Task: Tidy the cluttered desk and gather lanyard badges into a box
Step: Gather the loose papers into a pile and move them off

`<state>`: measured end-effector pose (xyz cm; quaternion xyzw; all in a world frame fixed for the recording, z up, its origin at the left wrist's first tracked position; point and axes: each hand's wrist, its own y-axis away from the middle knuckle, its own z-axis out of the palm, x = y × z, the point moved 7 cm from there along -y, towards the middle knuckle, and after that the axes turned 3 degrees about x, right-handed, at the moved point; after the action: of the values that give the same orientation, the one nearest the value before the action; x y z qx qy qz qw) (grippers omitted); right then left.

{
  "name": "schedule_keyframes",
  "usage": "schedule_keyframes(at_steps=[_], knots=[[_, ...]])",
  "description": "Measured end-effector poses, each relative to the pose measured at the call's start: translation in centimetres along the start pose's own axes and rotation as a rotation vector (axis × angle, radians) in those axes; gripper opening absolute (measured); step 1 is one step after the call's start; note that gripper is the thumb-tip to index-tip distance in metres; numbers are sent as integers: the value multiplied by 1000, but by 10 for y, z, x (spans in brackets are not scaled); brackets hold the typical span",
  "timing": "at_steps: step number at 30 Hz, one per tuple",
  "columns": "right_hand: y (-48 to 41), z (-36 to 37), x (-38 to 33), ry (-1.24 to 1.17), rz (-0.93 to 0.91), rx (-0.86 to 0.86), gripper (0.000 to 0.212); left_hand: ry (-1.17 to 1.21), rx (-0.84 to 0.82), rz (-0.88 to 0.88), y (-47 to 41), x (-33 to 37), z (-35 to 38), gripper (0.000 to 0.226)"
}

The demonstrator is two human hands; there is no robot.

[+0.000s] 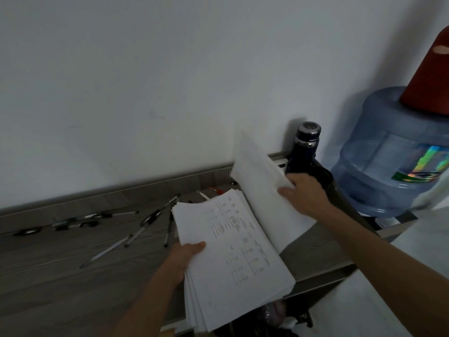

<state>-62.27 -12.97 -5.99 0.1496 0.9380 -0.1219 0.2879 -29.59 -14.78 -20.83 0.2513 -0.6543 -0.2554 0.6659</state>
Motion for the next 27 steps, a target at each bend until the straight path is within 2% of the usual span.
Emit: schedule_keyframes(at_steps=[2,4,7,9,11,15,17,19,21,23,25,27], knots=[[-3,-34,-28,-112,-79,113,27,7,-13,-13,-1,-2,0,45],[-6,-61,-41,-368,-58,157,21,11,-41,-25,-2,-3,0,40],[-6,-60,-38,-718,62,61,9,41,-85,-30,-6,-5,2,41],[1,-29,-23,-779,178,-43,9,65,-77,-11,-8,-1,3,37],[17,15,-5,-732,293,-154,9,116,-51,18,-9,2,1,31],[65,95,17,-679,491,-371,15,203,6,9,-13,3,-4,42],[83,120,20,-680,549,-427,22,225,-26,-21,-13,2,-2,45],[93,135,23,-669,581,-427,28,216,-89,-29,-10,3,2,36],[95,142,26,-619,565,-433,32,144,-142,-19,-10,2,3,30],[93,144,27,-535,503,-453,32,81,-132,-14,-10,-3,2,39],[84,138,29,-306,371,-459,36,53,-100,4,-9,-5,0,45],[74,131,37,-7,269,-439,55,69,-101,26,-9,-5,0,45]])
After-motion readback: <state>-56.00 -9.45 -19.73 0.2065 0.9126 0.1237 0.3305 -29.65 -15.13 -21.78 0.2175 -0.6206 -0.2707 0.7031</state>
